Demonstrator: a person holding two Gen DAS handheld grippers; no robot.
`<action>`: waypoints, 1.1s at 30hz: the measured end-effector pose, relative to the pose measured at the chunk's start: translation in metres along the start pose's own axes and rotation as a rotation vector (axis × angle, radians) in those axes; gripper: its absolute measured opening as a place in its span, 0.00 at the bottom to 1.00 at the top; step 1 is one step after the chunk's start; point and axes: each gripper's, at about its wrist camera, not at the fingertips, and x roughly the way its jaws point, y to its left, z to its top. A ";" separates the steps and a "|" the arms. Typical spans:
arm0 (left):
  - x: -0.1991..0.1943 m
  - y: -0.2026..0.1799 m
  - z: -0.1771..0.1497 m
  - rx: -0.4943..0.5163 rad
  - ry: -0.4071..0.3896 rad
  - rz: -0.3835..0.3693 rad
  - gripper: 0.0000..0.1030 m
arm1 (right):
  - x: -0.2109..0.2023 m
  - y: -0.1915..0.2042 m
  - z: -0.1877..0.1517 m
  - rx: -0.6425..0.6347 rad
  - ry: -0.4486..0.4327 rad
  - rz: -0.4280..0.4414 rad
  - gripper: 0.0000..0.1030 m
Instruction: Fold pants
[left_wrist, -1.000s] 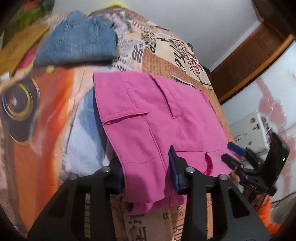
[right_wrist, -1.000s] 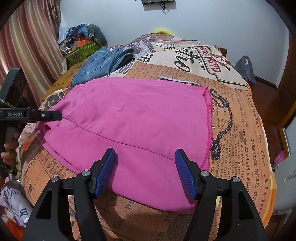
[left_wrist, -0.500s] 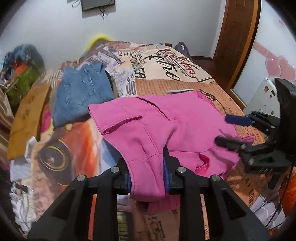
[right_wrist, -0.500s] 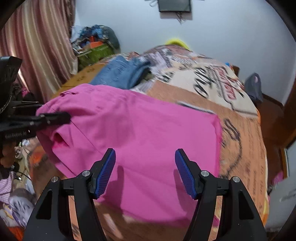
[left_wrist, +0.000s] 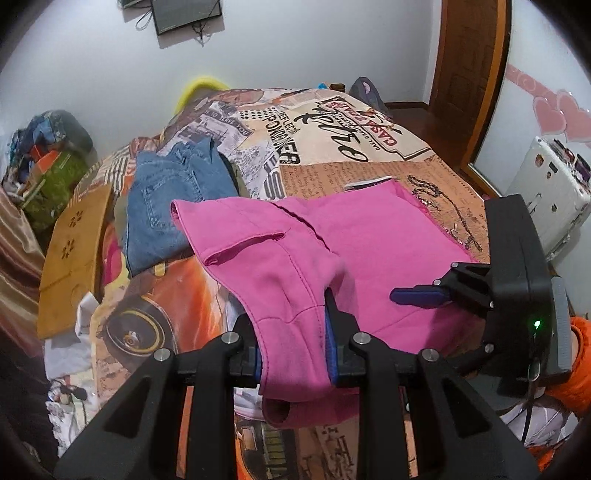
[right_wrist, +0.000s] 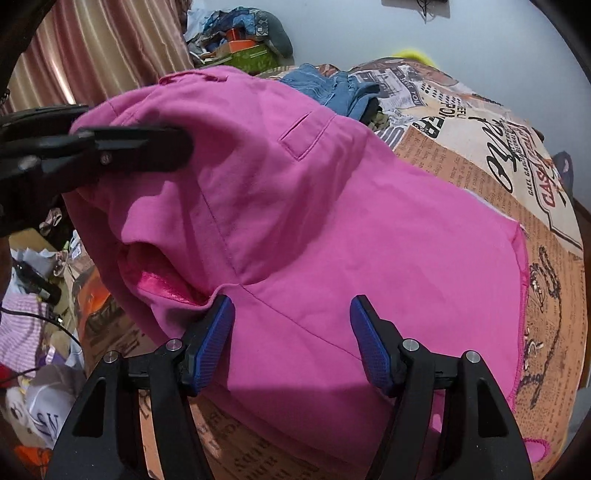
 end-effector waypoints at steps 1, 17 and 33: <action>-0.001 -0.004 0.002 0.016 -0.003 0.011 0.24 | -0.001 0.001 -0.001 0.000 -0.003 0.001 0.62; -0.010 -0.053 0.036 0.153 0.014 0.059 0.24 | -0.062 -0.072 -0.043 0.197 -0.100 -0.087 0.61; 0.016 -0.141 0.066 0.312 0.061 0.022 0.24 | -0.055 -0.085 -0.064 0.223 -0.107 -0.056 0.62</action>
